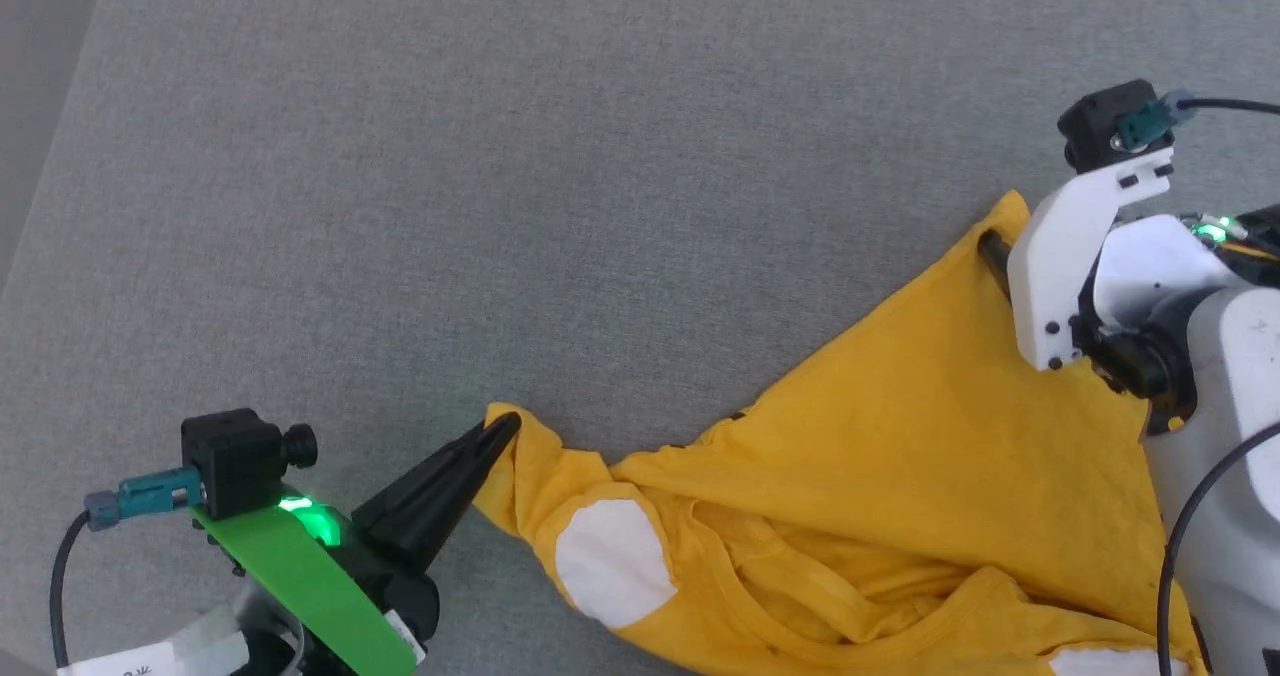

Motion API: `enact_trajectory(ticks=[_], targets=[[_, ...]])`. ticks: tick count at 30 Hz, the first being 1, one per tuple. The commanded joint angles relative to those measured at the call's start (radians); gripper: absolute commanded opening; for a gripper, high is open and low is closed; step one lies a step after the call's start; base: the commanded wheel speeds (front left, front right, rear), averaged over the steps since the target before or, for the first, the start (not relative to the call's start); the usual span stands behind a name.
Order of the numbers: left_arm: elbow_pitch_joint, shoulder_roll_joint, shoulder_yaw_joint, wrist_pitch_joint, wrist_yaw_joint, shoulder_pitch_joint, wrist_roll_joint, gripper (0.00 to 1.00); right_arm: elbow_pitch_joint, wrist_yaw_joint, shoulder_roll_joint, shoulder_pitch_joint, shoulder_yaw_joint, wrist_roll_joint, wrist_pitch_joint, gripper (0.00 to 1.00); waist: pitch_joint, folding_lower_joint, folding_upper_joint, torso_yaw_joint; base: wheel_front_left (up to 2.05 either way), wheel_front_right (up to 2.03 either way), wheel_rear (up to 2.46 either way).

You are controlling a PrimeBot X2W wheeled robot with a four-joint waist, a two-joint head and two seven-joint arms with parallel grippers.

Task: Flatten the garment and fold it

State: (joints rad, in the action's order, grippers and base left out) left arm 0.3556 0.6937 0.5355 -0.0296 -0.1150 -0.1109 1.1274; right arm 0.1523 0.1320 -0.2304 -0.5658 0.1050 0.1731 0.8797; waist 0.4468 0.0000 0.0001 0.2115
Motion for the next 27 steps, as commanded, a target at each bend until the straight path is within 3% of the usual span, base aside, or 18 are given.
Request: enact_trajectory(ticks=[1,2,4,7,11,15,18,24,27], targets=[[-0.006,-0.004,0.002,0.007,-0.008,-0.026,-0.003,0.0,0.027,-0.001,0.002,-0.002,0.014,-0.01,0.004,1.0,0.021,0.0,-0.0001,0.02,0.0,0.0,0.0],[-0.008,-0.005,0.005,0.007,-0.009,-0.031,-0.002,0.0,0.034,-0.001,0.002,-0.005,0.018,-0.013,0.007,0.48,0.023,0.0,-0.0001,0.021,0.0,0.0,0.0],[-0.013,-0.006,0.01,0.009,-0.01,-0.04,-0.001,0.0,0.051,-0.001,0.003,-0.007,0.02,-0.02,0.019,0.0,0.026,0.0,-0.0001,0.024,0.0,0.0,0.0],[-0.023,-0.003,0.011,0.014,-0.012,-0.052,0.002,0.0,0.058,-0.001,0.009,-0.009,0.016,-0.021,0.04,0.0,0.024,0.0,-0.0001,0.02,0.0,0.0,0.0],[-0.039,-0.001,-0.019,0.056,-0.009,-0.067,-0.014,0.0,0.031,-0.001,0.009,-0.02,0.003,-0.018,-0.012,0.0,0.0,0.0,-0.0001,0.0,0.0,0.0,0.0],[-0.062,-0.042,-0.122,0.202,0.042,-0.121,-0.08,0.0,0.005,-0.001,0.016,-0.035,-0.033,-0.012,-0.11,0.0,-0.049,0.0,-0.0001,-0.033,0.0,0.0,0.0],[-0.076,-0.065,-0.181,0.249,0.074,-0.177,-0.118,0.0,0.0,-0.001,0.035,-0.046,-0.082,-0.035,-0.164,0.0,-0.098,0.0,-0.0001,-0.066,0.0,0.0,0.0],[-0.136,-0.036,-0.185,0.162,0.118,-0.357,-0.177,0.0,-0.018,-0.001,0.109,-0.122,-0.19,-0.094,-0.273,0.0,-0.19,0.0,-0.0001,-0.134,0.0,0.0,0.0],[-0.166,-0.027,-0.18,0.088,0.134,-0.469,-0.181,0.0,-0.015,-0.001,0.127,-0.176,-0.194,-0.108,-0.31,0.0,-0.225,0.0,-0.0001,-0.166,0.0,0.0,0.0]])
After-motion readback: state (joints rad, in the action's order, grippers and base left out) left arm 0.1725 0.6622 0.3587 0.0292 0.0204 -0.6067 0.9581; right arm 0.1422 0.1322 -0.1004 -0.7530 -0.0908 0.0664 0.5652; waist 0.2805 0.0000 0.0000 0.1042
